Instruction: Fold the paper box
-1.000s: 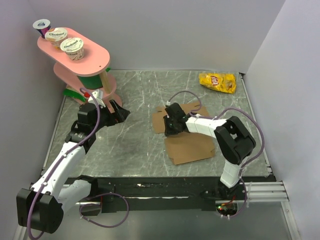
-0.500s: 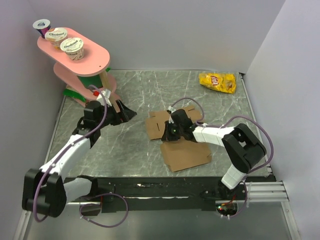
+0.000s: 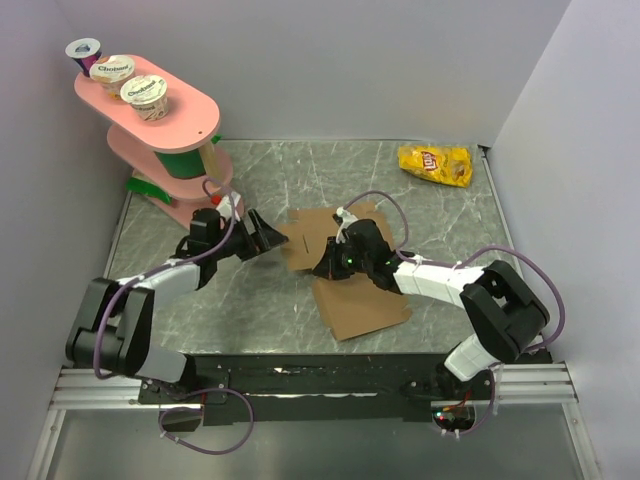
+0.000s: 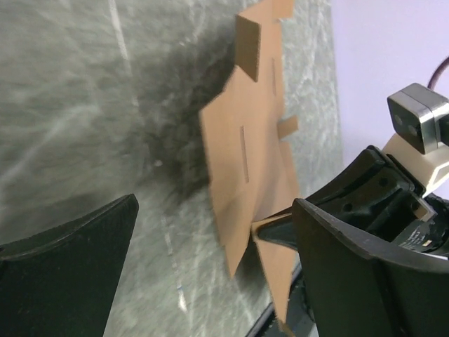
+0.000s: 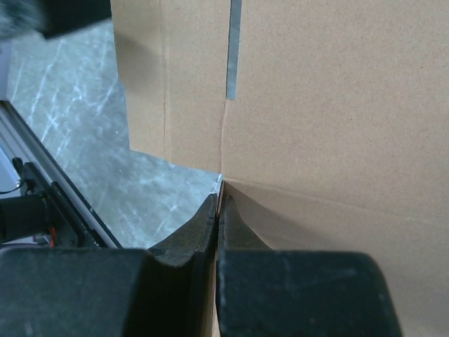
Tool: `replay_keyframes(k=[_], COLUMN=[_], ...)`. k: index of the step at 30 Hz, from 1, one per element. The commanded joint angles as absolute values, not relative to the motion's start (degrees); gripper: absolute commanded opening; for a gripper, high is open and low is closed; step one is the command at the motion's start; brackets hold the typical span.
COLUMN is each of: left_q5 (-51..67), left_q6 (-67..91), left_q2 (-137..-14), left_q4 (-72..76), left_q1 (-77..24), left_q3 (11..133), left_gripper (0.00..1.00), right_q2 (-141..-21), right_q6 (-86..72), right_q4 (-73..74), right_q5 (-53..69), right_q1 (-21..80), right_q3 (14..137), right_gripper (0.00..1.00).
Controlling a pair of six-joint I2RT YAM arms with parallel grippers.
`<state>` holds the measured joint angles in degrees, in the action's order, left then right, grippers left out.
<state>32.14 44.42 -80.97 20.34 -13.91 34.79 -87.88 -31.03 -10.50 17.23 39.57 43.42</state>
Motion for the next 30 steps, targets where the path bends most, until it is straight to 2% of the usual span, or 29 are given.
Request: replay_keyframes(k=[1, 2, 4, 5, 6, 9, 11, 13, 17, 20, 21, 24, 25, 26, 28, 30], left_q5=[35.2, 35.3, 35.3, 35.0, 34.5, 32.0, 30.9, 28.9, 24.9, 22.2, 21.9, 19.5, 18.6, 18.5, 18.3, 17.8], left_q6=[48.9, 49.0, 49.7, 49.7, 49.7, 48.8, 48.7, 48.7, 46.7, 43.5, 41.6, 36.6, 35.2, 33.8, 30.2, 28.8], left_q2=[-85.2, -86.0, -88.1, -88.9, -89.3, -90.5, -90.9, -91.1, -90.6, -89.9, -89.8, -88.8, -87.6, -86.8, -83.4, -80.9], left_q4=[30.1, 31.4, 32.3, 31.7, 31.1, 29.5, 29.6, 29.6, 26.6, 23.8, 23.2, 18.4, 17.2, 15.2, 14.2, 15.5], left_q1=[-17.2, -18.5, -19.6, -20.2, -20.3, -20.6, -20.8, -21.1, -22.8, -24.3, -24.7, -25.5, -25.6, -25.6, -26.0, -26.8], left_q3=[35.8, 36.2, 37.3, 37.8, 38.8, 39.3, 39.2, 39.3, 40.2, 41.9, 42.3, 44.2, 44.6, 44.9, 44.7, 43.3], left_gripper=[0.99, 0.99, 0.92, 0.86, 0.73, 0.57, 0.5, 0.38, 0.3, 0.19, 0.11, 0.02, 0.02, 0.01, 0.01, 0.01], right_q2=[-86.3, -86.3, -86.4, -86.4, -86.5, -86.4, -86.3, -86.3, -85.5, -84.8, -84.7, -83.4, -81.8, -80.6, -76.6, -73.5], right_q6=[-30.9, -31.0, -31.2, -31.4, -31.5, -31.6, -31.6, -31.3, -30.8, -29.9, -29.7, -31.0, -31.3, -30.8, -30.6, -30.3], right_q4=[-14.0, -14.2, -14.5, -14.5, -14.6, -14.4, -14.5, -14.1, -12.8, -12.0, -10.9, -7.7, -6.5, -5.4, -1.2, 2.0], right_q5=[17.9, 17.8, 17.7, 17.6, 17.5, 17.0, 16.2, 15.7, 14.1, 11.9, 11.0, 9.8, 8.7, 8.1, 6.6, 6.2], right_q1=[40.4, 40.4, 40.7, 40.7, 40.8, 41.2, 41.6, 41.8, 42.3, 43.2, 43.8, 43.8, 43.7, 43.5, 42.7, 41.7], right_q3=[42.5, 42.5, 42.5, 42.5, 42.5, 42.6, 42.5, 42.7, 43.0, 43.5, 43.9, 45.1, 45.5, 45.8, 46.8, 48.3], right_gripper=[0.0, 0.0, 0.0, 0.0, 0.0, 0.0, 0.0, 0.0, 0.02, 0.08, 0.1, 0.34, 0.61, 0.73, 0.88, 0.91])
